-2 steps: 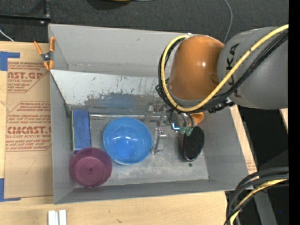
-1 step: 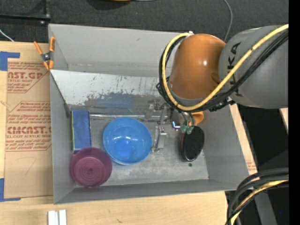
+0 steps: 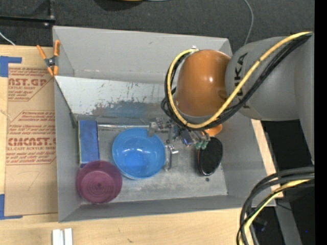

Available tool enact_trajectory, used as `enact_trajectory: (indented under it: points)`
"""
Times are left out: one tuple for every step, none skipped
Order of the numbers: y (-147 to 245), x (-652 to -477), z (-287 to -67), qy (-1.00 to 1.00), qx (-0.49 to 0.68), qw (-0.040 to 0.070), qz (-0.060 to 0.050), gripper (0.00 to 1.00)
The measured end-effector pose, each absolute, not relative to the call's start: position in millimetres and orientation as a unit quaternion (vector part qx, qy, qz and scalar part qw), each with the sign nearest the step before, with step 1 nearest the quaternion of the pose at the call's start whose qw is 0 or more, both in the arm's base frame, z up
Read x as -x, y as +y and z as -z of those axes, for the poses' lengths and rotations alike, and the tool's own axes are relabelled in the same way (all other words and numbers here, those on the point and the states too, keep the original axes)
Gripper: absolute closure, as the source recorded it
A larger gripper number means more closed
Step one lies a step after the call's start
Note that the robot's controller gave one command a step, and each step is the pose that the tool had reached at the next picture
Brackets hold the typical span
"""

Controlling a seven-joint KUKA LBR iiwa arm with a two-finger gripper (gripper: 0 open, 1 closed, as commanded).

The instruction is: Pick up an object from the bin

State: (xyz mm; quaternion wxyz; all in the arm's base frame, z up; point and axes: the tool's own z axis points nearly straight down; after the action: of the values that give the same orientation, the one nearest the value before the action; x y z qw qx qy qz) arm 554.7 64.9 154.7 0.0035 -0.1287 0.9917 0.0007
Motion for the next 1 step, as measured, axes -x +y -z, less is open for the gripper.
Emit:
enact_trajectory:
  points:
    - [79.2, -545.6, -140.0, 0.993, 0.122, 0.0, -0.001, 0.0]
